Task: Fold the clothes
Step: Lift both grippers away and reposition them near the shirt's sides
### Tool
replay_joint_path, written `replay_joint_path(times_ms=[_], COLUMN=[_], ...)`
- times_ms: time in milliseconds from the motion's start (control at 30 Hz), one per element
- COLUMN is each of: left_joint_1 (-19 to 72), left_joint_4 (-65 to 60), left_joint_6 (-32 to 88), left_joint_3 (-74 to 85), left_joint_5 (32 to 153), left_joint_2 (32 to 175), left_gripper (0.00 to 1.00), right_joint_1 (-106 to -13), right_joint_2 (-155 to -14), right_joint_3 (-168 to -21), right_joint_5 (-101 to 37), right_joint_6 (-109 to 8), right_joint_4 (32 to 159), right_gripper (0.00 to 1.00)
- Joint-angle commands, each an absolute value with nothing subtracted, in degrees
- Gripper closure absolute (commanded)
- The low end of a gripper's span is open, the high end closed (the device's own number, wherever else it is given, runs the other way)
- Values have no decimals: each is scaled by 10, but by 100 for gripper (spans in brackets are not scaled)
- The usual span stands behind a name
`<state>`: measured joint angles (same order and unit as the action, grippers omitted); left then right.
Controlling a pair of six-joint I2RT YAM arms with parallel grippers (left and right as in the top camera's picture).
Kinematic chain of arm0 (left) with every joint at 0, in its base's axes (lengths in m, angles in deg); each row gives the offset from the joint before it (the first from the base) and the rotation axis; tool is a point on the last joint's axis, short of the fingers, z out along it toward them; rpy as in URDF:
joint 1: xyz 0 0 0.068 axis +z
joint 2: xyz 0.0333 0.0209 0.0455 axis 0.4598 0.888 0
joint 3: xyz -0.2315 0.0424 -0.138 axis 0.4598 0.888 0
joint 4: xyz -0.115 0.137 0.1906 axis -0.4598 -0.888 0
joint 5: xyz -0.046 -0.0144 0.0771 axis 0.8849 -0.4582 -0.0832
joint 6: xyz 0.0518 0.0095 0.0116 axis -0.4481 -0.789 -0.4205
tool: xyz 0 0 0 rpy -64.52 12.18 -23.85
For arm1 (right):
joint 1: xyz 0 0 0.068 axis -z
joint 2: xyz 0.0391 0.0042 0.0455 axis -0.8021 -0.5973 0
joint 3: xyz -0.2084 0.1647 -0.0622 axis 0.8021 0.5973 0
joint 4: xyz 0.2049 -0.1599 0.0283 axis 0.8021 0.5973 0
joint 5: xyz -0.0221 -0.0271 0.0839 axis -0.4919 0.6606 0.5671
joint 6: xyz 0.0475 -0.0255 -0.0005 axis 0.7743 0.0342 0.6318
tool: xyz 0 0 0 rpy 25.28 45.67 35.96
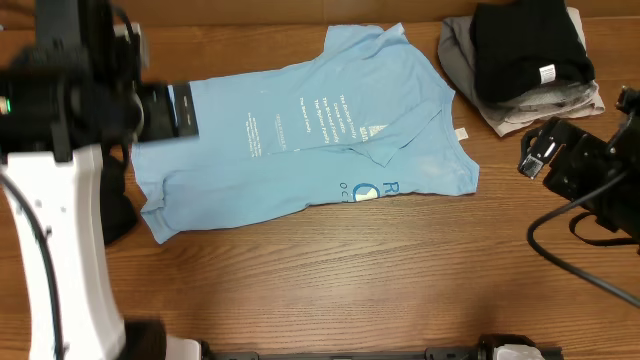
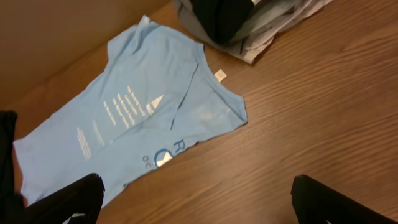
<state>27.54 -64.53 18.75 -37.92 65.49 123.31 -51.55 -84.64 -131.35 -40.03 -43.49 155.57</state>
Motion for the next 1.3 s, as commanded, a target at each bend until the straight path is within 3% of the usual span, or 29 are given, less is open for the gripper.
replay_joint_path(times_ms=[0,433,700,800,933,1267], left_joint_1=[266,269,347,370,376,377], left_joint_4=[-629,-333,-145,-95,-7,70], left_joint_6=[259,433,425,402,355,349], left_joint_3=[-246,261,438,467,503,520], left_joint_5=[613,580,564,543,544,531], left_joint_2=[1183,1083,1084,1084,1098,1148], left_gripper=[0,0,0,6,3,28], right_joint_1=[-514,-515,-531,-538,-545,-545], right_joint_2=[-857,-928,-960,-967,-976,-987], right_joint_3=[-1264,-1049,-1010,-1008,-1008,-1008], right_joint_5=[-428,-323,-314,-314,-314,-340], right_joint_6=[-413,-479,-483,-483,-483,-483], right_joint_4=[1530,1389,1343,1332,1322,1321], right_gripper=[0,0,0,0,0,0])
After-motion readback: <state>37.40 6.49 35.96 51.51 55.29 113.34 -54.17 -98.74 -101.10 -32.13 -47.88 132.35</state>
